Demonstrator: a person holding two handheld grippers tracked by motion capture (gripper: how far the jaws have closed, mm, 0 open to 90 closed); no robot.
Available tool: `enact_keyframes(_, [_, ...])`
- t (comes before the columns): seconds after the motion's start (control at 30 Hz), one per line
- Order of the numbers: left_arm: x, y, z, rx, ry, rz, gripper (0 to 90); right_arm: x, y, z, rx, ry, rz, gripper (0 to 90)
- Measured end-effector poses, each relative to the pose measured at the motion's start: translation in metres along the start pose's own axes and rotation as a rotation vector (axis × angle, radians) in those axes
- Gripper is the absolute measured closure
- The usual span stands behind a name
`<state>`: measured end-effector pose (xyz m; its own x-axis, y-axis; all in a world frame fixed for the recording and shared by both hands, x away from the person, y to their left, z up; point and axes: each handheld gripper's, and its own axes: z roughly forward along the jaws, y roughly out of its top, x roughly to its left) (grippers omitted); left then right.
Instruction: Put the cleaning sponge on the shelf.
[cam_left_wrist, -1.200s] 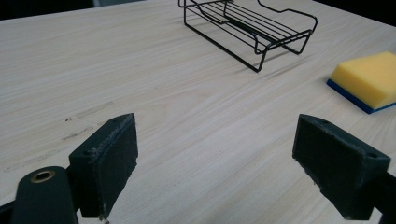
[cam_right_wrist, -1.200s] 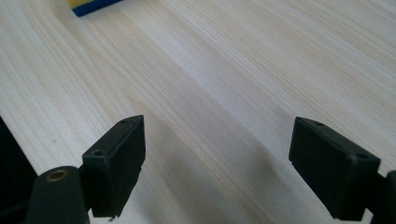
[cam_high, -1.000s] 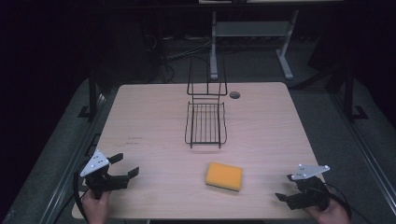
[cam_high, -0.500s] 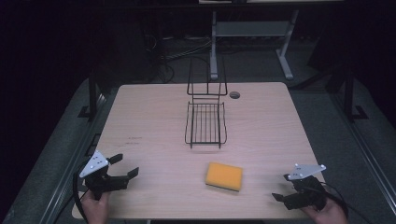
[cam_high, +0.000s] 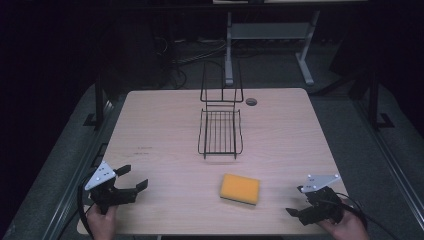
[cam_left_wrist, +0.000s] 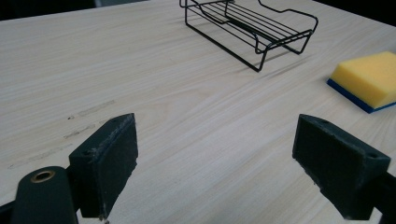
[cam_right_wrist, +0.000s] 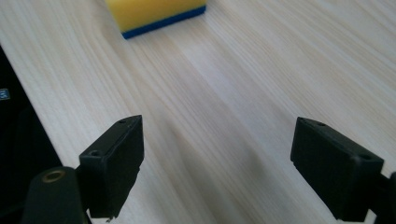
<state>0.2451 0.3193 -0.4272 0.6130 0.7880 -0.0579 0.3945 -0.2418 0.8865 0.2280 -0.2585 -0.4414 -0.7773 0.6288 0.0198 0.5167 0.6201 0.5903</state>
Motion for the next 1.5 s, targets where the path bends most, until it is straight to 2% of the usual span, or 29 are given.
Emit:
enact_keyframes(0.33, [0.001, 0.000, -0.001, 0.000, 0.002, -0.003, 13.4, 0.004, 0.011, -0.001, -0.009, 0.034, -0.026, 16.7])
enact_keyframes(0.93, [0.001, 0.000, -0.002, -0.001, 0.008, -0.003, 13.4, 0.011, 0.035, 0.007, 0.020, 0.075, -0.093, 15.8])
enact_keyframes(1.4, [0.002, 0.000, -0.002, -0.002, 0.006, 0.001, 13.4, 0.020, 0.062, 0.015, 0.020, 0.117, -0.178, 15.6])
enact_keyframes(1.5, [0.002, 0.000, -0.003, -0.004, 0.007, 0.000, 13.4, 0.021, 0.066, 0.017, 0.024, 0.127, -0.181, 15.6])
